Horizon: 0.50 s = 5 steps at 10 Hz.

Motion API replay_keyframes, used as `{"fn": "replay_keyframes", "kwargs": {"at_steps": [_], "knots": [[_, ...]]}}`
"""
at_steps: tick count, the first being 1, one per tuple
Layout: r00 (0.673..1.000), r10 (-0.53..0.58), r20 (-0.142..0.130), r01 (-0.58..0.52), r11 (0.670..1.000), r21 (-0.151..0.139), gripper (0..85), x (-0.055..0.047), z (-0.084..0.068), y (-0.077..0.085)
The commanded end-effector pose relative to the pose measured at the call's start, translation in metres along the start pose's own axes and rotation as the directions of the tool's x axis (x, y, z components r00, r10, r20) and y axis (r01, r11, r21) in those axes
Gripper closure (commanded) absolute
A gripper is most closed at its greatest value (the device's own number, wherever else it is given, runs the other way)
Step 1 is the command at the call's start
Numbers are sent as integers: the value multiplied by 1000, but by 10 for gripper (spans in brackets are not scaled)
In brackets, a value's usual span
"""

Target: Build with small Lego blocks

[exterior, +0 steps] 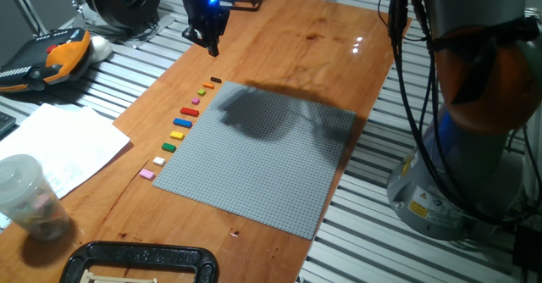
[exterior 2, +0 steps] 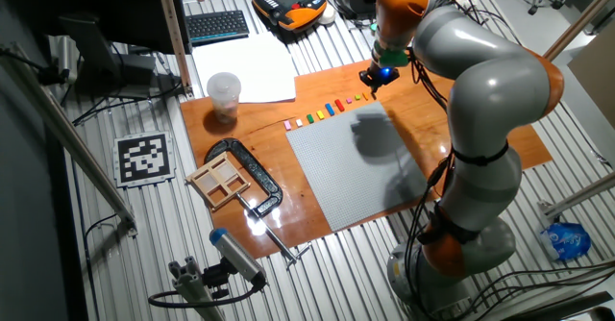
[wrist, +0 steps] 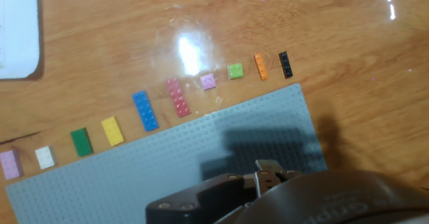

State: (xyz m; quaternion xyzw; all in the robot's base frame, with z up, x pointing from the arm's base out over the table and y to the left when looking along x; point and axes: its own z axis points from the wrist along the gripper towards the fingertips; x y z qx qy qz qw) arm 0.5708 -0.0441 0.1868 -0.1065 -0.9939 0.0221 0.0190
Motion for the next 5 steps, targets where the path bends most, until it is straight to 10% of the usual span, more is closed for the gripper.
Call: {"fn": "replay_keyframes", "kwargs": {"at_steps": [1,5], "knots": [[1000,-6,2,6,1000,3,850,-5,3,-1],[998,-58,-1,58,998,-5,850,-36,31,-17]]}}
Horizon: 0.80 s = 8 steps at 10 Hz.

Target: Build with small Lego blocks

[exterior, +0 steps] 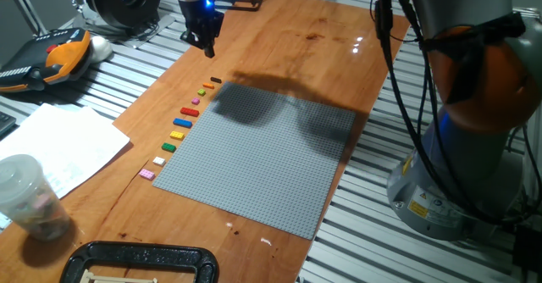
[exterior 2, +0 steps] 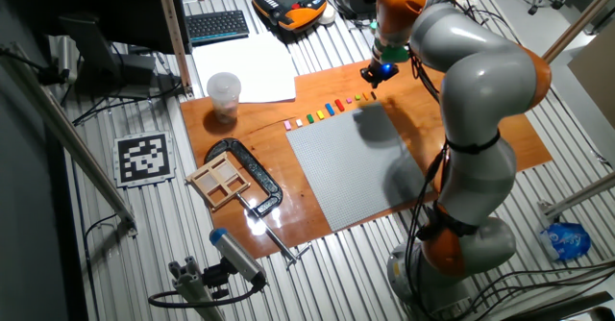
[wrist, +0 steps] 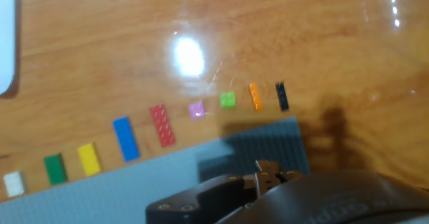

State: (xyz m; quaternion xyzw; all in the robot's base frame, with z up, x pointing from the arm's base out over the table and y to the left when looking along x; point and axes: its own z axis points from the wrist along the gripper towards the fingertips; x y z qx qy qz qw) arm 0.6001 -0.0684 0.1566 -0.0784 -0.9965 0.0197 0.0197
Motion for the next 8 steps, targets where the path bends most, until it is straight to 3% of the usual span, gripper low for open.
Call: {"fn": "replay_keyframes", "kwargs": {"at_steps": [1,6,8], "knots": [[1000,-14,-1,14,1000,-7,850,-8,7,-5],[998,-68,-4,68,998,-10,850,-29,36,-14],[997,-81,3,81,996,-24,850,-38,51,-19]]}}
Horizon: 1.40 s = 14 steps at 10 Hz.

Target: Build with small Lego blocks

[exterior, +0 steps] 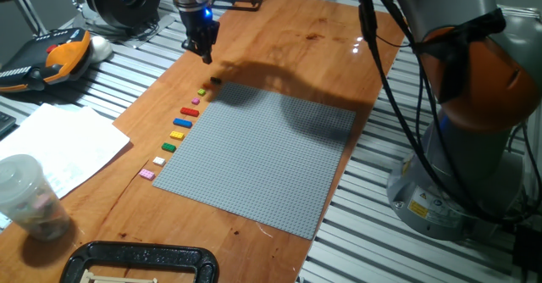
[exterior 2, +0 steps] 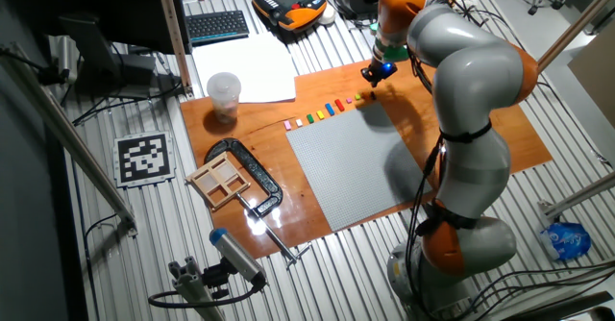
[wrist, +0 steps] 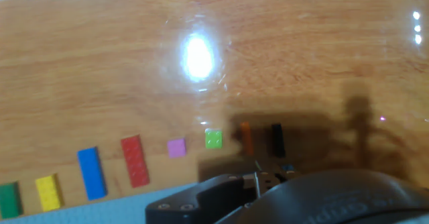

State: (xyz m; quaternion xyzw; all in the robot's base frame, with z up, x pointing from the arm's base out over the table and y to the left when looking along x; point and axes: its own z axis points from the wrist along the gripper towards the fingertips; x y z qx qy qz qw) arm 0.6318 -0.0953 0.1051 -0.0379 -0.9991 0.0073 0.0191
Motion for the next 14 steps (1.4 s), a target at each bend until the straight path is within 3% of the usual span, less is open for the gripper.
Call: {"fn": "replay_keyframes", "kwargs": {"at_steps": [1,4,6,8,10,11,12,14], "knots": [[1000,-4,2,4,1000,-4,850,-3,5,-4],[1000,-9,5,9,1000,-4,850,-5,14,-11],[1000,-10,22,10,1000,1,850,-6,17,-12],[1000,-13,16,13,1000,4,850,-7,16,-11],[999,-24,-27,24,1000,-7,850,-7,16,-11],[999,-1,-39,2,1000,27,850,-7,16,-11],[999,27,-44,-25,999,44,850,-7,16,-11],[998,47,-38,-45,998,46,850,-7,16,-11]]}}
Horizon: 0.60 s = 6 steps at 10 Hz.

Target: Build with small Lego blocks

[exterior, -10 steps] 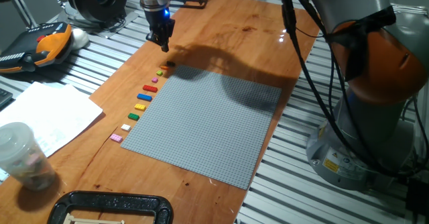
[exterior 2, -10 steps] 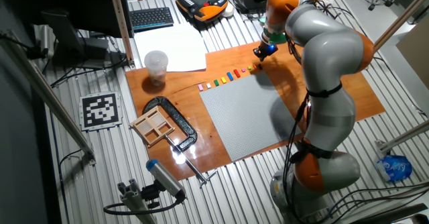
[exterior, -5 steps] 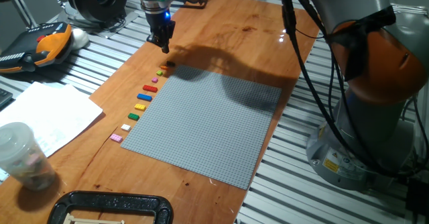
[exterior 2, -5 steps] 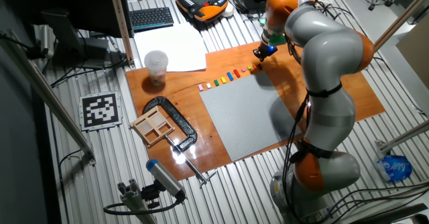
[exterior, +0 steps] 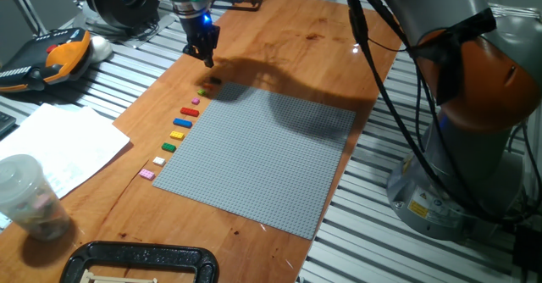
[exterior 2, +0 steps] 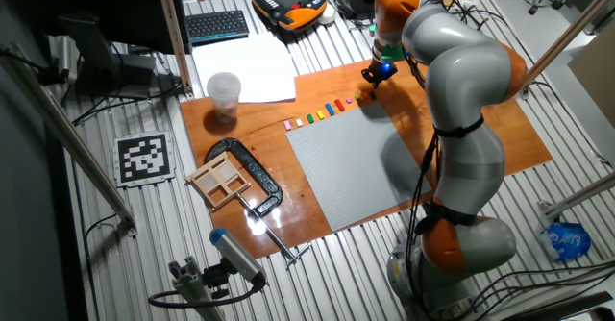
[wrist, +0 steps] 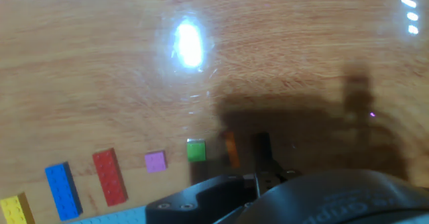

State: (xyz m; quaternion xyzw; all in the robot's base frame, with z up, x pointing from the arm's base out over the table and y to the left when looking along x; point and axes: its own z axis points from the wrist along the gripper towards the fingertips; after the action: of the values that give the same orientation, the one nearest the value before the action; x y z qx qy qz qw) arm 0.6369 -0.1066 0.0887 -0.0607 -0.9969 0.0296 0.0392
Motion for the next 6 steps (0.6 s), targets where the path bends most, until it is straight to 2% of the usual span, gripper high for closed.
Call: {"fn": "replay_keyframes", "kwargs": {"at_steps": [1,2,3,4,5,6], "knots": [[1000,-3,6,3,1000,5,850,0,0,0],[1000,-3,6,3,1000,5,850,0,0,0],[1000,-14,18,14,1000,14,850,0,0,0],[1000,-18,24,18,1000,0,850,0,0,0],[999,-29,23,29,1000,-1,850,0,0,0],[999,-34,13,34,999,-19,850,-3,1,-1]]}}
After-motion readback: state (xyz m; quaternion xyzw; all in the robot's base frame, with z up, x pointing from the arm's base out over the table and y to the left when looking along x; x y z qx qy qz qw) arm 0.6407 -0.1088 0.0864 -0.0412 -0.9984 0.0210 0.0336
